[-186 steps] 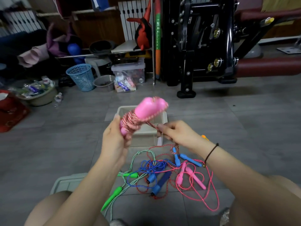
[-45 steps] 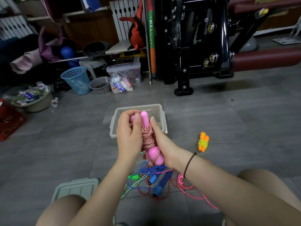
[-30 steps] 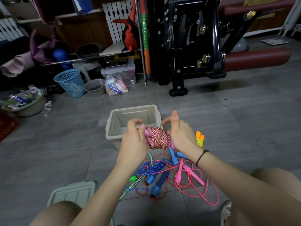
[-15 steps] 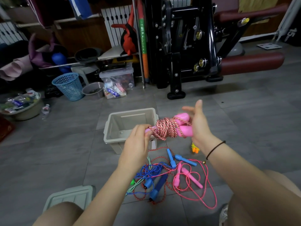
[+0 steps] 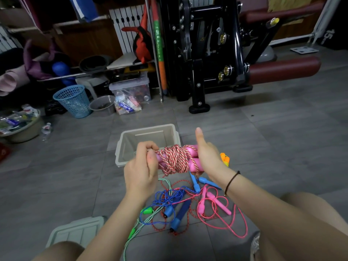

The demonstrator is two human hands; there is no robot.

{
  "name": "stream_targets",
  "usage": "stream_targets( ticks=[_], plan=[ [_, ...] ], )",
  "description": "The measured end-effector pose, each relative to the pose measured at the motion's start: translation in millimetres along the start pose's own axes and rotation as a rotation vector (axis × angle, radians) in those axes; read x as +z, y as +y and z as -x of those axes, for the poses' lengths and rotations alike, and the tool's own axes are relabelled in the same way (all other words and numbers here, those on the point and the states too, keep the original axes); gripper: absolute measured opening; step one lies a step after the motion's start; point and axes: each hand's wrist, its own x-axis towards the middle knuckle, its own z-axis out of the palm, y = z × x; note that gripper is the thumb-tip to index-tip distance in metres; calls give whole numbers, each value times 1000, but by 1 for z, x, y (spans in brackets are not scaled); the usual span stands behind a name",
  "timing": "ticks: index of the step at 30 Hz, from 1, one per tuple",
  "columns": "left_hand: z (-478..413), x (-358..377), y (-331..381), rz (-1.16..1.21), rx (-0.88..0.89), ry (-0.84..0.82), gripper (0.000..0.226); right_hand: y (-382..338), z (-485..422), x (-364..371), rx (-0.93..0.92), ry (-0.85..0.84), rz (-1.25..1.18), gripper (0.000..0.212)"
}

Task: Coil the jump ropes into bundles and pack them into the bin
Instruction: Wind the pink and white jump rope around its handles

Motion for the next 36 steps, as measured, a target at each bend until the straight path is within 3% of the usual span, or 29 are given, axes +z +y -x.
stream_targets(
  ticks=[13, 19, 27, 31, 36],
  plan=[
    [-1, 19, -3, 588, -600, 75, 39, -11, 12, -2, -208, 184, 137, 68],
    [2, 19, 6, 756, -946, 26, 32, -13, 6, 0, -554, 291, 205, 63],
    [8, 13, 0, 859, -1167, -134, 33, -9, 0, 2, -986, 335, 237, 44],
    [7, 11, 3, 748, -1126, -139, 35, -9, -5, 6, -883, 282, 226, 46],
    [3, 8, -4, 464, -898, -38, 44, -9, -4, 15, -601, 202, 176, 55]
  ],
)
